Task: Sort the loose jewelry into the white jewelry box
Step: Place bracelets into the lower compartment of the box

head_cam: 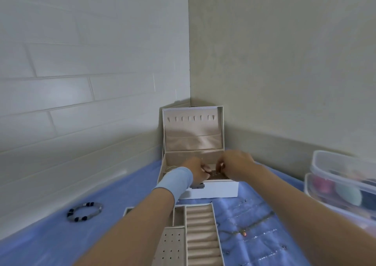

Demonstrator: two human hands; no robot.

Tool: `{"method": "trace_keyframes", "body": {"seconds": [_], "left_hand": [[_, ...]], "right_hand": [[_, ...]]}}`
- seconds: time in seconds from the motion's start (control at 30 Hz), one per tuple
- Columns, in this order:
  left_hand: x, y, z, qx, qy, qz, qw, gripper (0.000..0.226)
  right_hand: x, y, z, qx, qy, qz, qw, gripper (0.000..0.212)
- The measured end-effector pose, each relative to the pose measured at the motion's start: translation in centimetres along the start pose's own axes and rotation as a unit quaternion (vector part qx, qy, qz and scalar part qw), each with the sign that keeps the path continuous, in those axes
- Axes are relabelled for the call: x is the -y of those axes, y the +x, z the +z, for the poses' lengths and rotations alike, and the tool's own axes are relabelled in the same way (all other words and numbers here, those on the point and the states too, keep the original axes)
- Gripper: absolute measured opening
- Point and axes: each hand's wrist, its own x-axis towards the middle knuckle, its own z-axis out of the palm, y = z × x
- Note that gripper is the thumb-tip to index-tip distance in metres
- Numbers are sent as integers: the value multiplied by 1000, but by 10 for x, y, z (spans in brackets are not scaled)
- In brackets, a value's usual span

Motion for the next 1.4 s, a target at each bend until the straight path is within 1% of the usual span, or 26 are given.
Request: {"method": "trace_keyframes", "body": {"seconds": [0.13, 0.33, 0.5, 0.6, 0.73, 0.83, 0.93, 1.0, 1.07, 1.13, 1.2, 1.3, 1.4], "left_hand": [[2, 1, -1, 15, 17, -13, 1000, 20], [10, -12, -18, -9, 20, 12, 1000, 17], [32, -36, -46, -73, 51, 2, 996, 22], [57, -57, -66, -93, 76, -24, 992, 24], [109, -86, -92, -103, 105, -71, 987, 20], [146, -111, -110, -86, 126, -111, 982, 19], [181, -136, -122, -54, 149, -152, 976, 15], [200, -150, -126, -33, 149, -163, 975, 14], [217, -162, -127, -16, 166, -171, 971, 21], [228, -171, -126, -12, 179, -172, 969, 29], [233, -175, -124, -14, 182, -167, 969, 31], [237, -175, -124, -25, 175, -154, 972, 23], [238, -173, -122, -37, 152, -137, 978, 20]], "right_hand": [[0, 2, 4, 1, -21, -12, 1000, 24], [23, -1, -4, -13, 34, -23, 999, 30], [70, -4, -18, -15, 97, -66, 993, 24], [106, -5, -20, -8, 146, -91, 985, 23], [160, -6, -15, 16, 172, -130, 976, 20], [203, -6, -8, 36, 173, -166, 970, 18], [244, -6, 2, 80, 163, -189, 965, 20], [268, -7, 11, 107, 147, -201, 962, 22], [287, -8, 21, 128, 126, -217, 960, 27], [303, -8, 31, 151, 91, -224, 958, 34], [313, -8, 40, 168, 58, -221, 959, 37], [319, -9, 44, 164, 59, -210, 962, 27], [316, -7, 42, 148, 96, -220, 959, 20]]}}
